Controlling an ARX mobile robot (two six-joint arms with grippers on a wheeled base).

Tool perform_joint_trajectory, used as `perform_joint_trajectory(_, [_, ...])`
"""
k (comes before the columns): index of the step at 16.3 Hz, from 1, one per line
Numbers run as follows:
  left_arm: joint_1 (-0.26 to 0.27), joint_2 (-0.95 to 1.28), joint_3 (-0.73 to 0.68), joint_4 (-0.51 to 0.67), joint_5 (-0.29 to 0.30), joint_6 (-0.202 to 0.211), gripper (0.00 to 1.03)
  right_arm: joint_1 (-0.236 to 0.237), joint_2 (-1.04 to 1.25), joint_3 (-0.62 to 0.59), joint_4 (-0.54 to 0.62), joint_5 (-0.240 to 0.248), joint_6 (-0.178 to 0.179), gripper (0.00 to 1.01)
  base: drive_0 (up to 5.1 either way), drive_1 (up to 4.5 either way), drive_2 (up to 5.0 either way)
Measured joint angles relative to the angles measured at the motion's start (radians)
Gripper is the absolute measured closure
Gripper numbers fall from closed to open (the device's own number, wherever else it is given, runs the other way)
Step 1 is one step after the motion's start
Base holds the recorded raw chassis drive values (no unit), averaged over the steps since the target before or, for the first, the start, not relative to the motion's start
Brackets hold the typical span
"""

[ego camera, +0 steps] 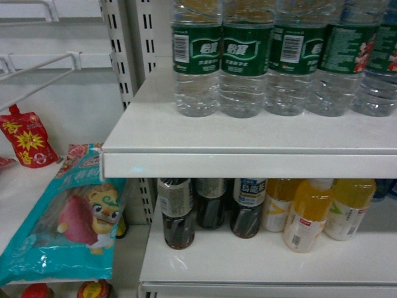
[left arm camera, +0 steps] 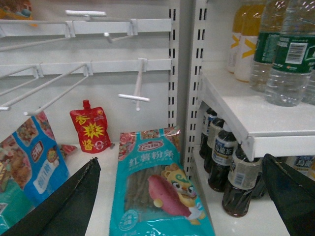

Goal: Move water from second to third shelf

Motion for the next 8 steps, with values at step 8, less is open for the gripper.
perform_joint_trajectory(8, [0.000,0.000,0.000,-0.002,-0.004,0.000,0.05,0.000,-0.001,0.000,-0.001,-0.001,0.000,0.58,-1.5,0.68,0.7])
